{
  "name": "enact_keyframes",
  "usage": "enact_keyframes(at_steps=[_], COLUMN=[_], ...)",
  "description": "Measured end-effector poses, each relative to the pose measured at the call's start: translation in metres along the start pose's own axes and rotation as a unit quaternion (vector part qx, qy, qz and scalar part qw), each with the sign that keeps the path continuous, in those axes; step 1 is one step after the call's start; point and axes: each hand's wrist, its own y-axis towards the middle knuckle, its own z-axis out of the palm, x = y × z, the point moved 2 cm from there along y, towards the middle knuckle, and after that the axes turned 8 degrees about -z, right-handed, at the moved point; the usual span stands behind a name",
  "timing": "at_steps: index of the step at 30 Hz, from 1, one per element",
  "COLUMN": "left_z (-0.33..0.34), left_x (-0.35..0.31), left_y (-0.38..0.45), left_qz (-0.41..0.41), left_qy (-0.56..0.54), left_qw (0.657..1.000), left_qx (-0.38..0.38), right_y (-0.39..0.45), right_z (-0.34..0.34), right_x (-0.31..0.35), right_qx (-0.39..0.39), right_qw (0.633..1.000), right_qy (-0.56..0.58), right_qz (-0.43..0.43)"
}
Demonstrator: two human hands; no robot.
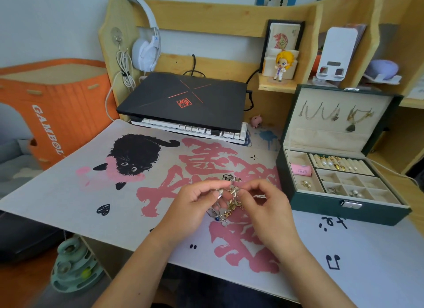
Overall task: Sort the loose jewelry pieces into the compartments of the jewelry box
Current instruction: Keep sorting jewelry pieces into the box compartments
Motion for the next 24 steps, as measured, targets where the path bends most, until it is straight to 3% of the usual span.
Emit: enact_keyframes(at_steps=[11, 20, 24], left_z=[0.004, 0.018, 0.017], left_x=[-0.003, 0.001, 0.004], left_y=[-0.004, -0.011, -0.011], left_qz=[0.03, 0.103, 0.108], left_qy=[0.001, 0.162, 0.179], left_qw=[0.999, 0.981, 0.977], left_qx=[-0.019, -0.037, -0.044], right_y=[-0.016, -0.017, -0.017], right_z=[-0.009, -0.009, -0.01], right_x=[-0.005, -0.004, -0.005], right_qx=[-0.054, -0.059, -0.059], right_qw=[0.997, 0.997, 0.997], right_qy=[0.032, 0.029, 0.033], right_qz=[0.043, 0.038, 0.045])
